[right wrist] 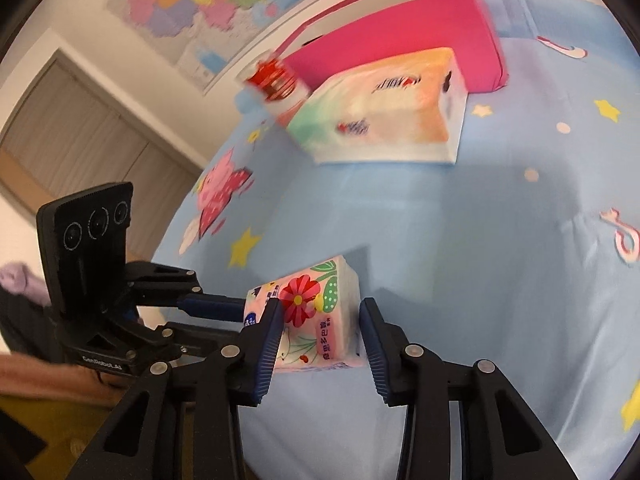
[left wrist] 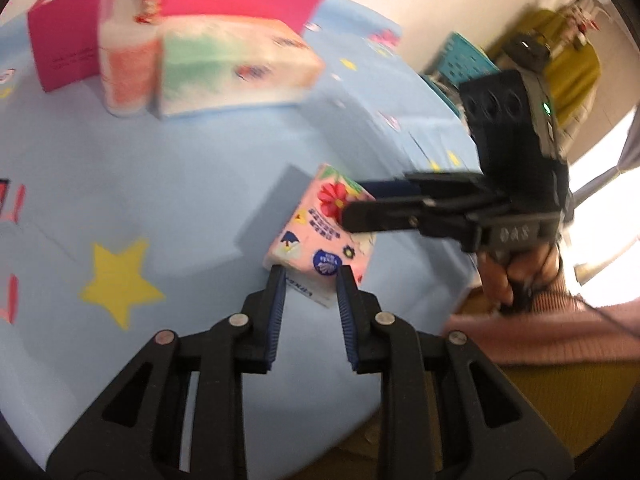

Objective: Organize soft objects
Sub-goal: 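Close the left gripper on the pink floral tissue pack, then lift the pink floral tissue pack and carry it over the box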

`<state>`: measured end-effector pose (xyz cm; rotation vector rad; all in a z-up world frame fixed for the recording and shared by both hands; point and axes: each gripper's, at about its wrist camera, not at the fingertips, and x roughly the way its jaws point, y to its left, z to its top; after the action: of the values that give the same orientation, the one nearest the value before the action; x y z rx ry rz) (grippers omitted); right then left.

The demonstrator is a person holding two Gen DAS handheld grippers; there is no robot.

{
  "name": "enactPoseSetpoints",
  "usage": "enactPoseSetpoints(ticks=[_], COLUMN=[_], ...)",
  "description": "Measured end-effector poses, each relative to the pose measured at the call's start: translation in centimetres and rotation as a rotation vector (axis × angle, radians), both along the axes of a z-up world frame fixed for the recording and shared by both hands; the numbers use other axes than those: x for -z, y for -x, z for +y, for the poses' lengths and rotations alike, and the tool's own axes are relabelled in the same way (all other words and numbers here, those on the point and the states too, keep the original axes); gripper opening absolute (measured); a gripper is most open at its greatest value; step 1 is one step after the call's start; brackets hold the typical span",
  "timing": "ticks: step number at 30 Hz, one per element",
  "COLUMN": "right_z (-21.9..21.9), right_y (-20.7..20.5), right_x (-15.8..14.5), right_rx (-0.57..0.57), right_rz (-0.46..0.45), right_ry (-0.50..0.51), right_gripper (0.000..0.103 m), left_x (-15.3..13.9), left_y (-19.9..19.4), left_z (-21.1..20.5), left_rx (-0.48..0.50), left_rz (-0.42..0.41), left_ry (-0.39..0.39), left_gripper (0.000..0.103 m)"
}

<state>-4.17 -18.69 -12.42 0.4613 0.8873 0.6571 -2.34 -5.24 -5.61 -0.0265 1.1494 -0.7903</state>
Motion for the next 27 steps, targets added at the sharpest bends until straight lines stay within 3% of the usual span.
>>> enactPoseSetpoints(ticks=[8,19,27], right_z=[0.2,-0.2,0.4], right_y=[-2.4,-1.8,-1.8], right_x=[-0.1,-0.3,-0.5], right_rx=[0.037,0.022,0.035], right_rz=[-0.001,-0.042,-0.052], right_ry=[-0.039,-0.032,-0.001], right_gripper=[0.042,0.047,0.035], left_x=[-0.6,0.3,0.3], left_y=[-2.7,-1.1,-1.7], left_z=[1.8,0.8,0.6], left_rx=[-0.142,-0.068,-0.094], left_rz=[-0.037,0.0,0.011], left_ry=[-0.017,0.016,0.045], left_gripper=[0.028,0.029,0.031])
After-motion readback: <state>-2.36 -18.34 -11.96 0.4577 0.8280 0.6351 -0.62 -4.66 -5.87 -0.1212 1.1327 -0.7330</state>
